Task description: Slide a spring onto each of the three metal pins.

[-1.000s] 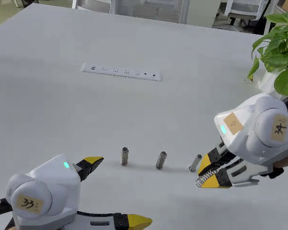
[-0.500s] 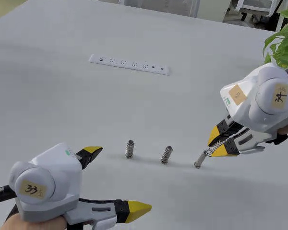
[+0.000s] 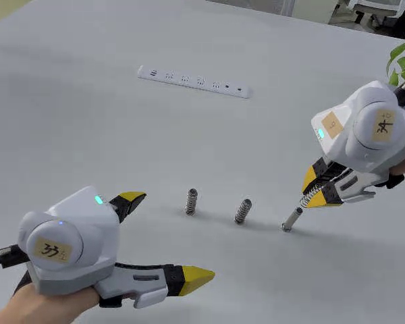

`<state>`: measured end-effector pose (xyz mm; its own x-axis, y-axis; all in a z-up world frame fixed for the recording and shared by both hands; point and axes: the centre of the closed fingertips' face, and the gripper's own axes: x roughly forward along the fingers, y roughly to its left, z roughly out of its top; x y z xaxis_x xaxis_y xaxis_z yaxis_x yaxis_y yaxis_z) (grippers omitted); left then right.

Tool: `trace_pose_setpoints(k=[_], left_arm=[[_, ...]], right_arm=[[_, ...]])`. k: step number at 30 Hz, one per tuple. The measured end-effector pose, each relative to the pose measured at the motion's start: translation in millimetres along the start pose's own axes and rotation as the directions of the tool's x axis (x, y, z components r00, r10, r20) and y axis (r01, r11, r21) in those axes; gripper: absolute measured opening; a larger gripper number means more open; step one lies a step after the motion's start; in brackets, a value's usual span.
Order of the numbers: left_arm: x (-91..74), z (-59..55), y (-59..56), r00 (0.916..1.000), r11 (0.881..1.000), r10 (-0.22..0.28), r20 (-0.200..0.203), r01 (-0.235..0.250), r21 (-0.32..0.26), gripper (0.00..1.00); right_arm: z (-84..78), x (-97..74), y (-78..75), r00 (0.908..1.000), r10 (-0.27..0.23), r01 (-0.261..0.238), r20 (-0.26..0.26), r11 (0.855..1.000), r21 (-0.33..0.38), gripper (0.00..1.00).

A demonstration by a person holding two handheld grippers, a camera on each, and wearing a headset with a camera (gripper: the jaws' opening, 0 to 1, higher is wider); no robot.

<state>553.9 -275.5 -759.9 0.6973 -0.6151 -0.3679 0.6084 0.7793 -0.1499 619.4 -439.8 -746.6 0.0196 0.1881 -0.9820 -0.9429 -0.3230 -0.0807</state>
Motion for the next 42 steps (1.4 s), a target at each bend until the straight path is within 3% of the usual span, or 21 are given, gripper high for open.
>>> trace_pose_setpoints(k=[19, 42], left_arm=[[-0.7, -3.6, -9.0, 0.9995, 1.000, -0.026, -0.015, 0.026, 0.013, 0.96], [-0.9, -8.2, -10.9, 0.9987, 0.999, -0.041, -0.029, 0.041, 0.001, 0.91]], right_arm=[[-1.9, 7.7, 10.2, 0.9994, 0.029, -0.029, -0.020, 0.999, 0.018, 0.08], [0.9, 11.9, 8.3, 0.9994, 0.030, -0.030, -0.018, 0.999, 0.019, 0.08]])
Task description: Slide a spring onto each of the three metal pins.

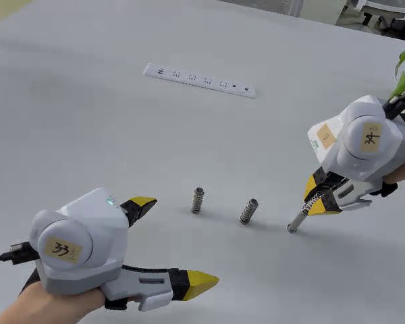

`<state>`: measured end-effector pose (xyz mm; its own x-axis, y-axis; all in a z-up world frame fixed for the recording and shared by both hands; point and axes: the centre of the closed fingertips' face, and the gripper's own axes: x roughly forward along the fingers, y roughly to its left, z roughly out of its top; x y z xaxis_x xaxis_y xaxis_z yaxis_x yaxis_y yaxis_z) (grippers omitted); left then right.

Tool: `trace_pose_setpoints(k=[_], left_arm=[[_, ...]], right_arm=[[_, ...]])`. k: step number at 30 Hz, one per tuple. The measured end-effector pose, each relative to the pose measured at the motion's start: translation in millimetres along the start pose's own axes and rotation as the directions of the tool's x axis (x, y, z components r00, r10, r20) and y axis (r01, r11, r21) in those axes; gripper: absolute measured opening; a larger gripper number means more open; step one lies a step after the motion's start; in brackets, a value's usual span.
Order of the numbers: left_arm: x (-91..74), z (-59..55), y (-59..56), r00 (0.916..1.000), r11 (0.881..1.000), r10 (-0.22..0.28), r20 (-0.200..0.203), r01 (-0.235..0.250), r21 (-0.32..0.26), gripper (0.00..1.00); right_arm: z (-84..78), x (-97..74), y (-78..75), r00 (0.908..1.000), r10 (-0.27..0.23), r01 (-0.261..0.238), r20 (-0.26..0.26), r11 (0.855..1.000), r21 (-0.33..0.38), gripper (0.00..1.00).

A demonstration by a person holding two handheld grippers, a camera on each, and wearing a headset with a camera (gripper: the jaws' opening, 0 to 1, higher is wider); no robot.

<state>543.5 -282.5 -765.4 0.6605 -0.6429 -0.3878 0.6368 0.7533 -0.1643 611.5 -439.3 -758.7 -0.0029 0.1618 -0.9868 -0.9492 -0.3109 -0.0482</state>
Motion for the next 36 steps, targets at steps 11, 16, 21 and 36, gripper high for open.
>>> trace_pose_setpoints(k=[11, 16, 21, 36], left_arm=[[0.8, -0.7, -0.5, 1.0000, 1.000, -0.004, -0.003, 0.004, -0.001, 0.91], [0.9, -1.3, -0.7, 1.0000, 1.000, -0.006, -0.006, 0.006, -0.003, 0.90], [0.9, -1.6, -0.2, 1.0000, 1.000, -0.005, -0.007, 0.005, -0.006, 0.91], [2.0, -1.7, -3.0, 0.9999, 1.000, -0.015, -0.007, 0.015, -0.007, 0.90]], right_arm=[[-5.9, 4.7, -3.6, 0.9999, 0.006, -0.006, -0.010, 1.000, 0.000, 0.08], [-7.6, 12.4, -3.4, 0.9997, 0.017, -0.017, -0.017, 1.000, 0.000, 0.08], [-9.2, 22.0, -4.7, 0.9993, 0.024, -0.023, -0.028, 1.000, 0.004, 0.08], [-14.8, 45.5, 0.3, 0.9976, 0.047, -0.046, -0.052, 0.999, 0.018, 0.08]])
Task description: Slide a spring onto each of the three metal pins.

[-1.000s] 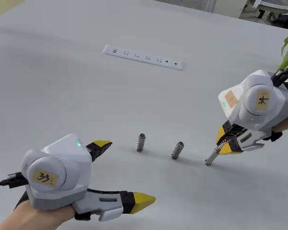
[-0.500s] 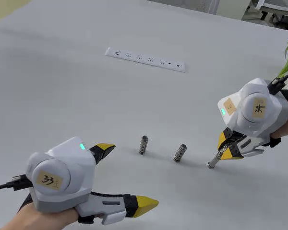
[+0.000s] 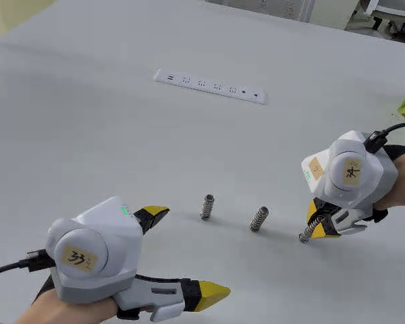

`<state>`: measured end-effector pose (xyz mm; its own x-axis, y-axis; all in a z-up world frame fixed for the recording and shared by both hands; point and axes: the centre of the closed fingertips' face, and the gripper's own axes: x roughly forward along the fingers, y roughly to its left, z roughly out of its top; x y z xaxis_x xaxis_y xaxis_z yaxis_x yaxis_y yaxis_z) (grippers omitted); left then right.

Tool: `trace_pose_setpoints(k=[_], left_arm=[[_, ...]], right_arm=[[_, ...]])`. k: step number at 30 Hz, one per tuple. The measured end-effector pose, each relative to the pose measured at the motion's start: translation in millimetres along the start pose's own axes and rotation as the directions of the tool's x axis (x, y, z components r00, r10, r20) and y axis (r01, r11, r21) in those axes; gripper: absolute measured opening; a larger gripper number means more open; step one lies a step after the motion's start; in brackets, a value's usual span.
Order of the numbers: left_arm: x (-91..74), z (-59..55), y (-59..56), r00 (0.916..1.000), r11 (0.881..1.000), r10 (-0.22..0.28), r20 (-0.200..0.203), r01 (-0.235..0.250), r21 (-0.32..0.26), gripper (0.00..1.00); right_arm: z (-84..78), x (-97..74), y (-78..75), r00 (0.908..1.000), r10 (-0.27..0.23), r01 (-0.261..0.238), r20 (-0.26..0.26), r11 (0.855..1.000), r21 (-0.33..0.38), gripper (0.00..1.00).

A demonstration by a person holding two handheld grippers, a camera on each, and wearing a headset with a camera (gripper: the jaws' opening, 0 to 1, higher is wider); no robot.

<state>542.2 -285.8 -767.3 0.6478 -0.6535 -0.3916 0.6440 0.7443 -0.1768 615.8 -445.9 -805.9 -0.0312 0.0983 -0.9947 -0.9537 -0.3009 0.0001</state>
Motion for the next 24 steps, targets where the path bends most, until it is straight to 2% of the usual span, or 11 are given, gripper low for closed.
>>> trace_pose_setpoints(k=[20, 24], left_arm=[[0.3, -1.1, -2.3, 0.9999, 1.000, -0.010, -0.005, 0.010, 0.001, 0.89], [0.1, -0.6, -1.6, 1.0000, 1.000, -0.007, -0.001, 0.007, 0.000, 0.89]], right_arm=[[-2.0, 13.6, 0.2, 0.9998, -0.019, 0.019, 0.005, 1.000, 0.018, 0.09], [-2.0, 15.0, -0.4, 0.9996, -0.022, 0.022, 0.015, 0.999, 0.038, 0.17]])
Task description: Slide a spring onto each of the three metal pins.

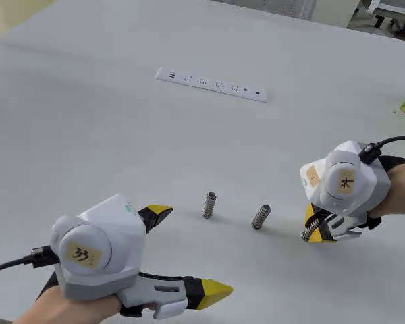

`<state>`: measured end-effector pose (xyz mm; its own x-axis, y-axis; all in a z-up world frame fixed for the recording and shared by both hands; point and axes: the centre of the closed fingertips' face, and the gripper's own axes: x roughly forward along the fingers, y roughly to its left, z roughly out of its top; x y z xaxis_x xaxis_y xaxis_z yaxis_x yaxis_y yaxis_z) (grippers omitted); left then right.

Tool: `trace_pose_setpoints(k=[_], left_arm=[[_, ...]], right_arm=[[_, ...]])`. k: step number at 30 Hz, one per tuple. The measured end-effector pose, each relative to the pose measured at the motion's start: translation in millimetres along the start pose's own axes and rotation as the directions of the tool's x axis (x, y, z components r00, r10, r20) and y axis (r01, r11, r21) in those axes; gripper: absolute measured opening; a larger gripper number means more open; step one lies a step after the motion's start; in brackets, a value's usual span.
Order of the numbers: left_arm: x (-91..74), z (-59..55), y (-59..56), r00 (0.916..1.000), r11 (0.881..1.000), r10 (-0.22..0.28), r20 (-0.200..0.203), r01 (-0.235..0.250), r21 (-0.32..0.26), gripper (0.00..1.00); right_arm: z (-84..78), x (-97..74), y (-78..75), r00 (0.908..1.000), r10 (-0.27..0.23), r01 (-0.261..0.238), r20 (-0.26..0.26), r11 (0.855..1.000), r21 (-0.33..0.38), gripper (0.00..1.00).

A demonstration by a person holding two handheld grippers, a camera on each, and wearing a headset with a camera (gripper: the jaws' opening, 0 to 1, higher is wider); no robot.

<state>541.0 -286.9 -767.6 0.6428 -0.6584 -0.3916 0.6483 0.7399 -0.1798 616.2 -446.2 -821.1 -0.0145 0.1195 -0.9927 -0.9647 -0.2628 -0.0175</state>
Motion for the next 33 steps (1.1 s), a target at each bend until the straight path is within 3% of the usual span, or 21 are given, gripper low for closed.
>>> trace_pose_setpoints(k=[10, 17, 22, 29, 33], left_arm=[[0.2, 1.2, -0.1, 1.0000, 1.000, 0.000, 0.003, 0.000, 0.002, 0.89], [-0.1, 1.7, 0.1, 1.0000, 1.000, 0.001, 0.005, -0.001, 0.004, 0.89], [-0.3, 1.8, 0.8, 1.0000, 1.000, 0.003, 0.007, -0.003, 0.004, 0.90], [-1.7, 3.0, 4.8, 0.9998, 1.000, 0.012, 0.016, -0.012, -0.006, 0.90], [-2.9, 4.8, 9.5, 0.9994, 0.999, 0.024, 0.027, -0.024, -0.023, 0.90]], right_arm=[[10.8, -1.2, -6.2, 0.9924, -0.053, 0.047, 0.111, 0.997, 0.057, 0.63], [20.6, -4.4, -5.9, 0.9706, -0.107, 0.076, 0.216, 0.987, 0.144, 0.91], [23.1, -7.7, -1.8, 0.9573, -0.130, 0.080, 0.259, 0.978, 0.193, 0.99], [24.9, -12.1, 8.9, 0.9384, -0.160, 0.079, 0.306, 0.962, 0.260, 0.99], [24.7, -16.2, 14.1, 0.9222, -0.185, 0.075, 0.340, 0.947, 0.313, 0.99]])
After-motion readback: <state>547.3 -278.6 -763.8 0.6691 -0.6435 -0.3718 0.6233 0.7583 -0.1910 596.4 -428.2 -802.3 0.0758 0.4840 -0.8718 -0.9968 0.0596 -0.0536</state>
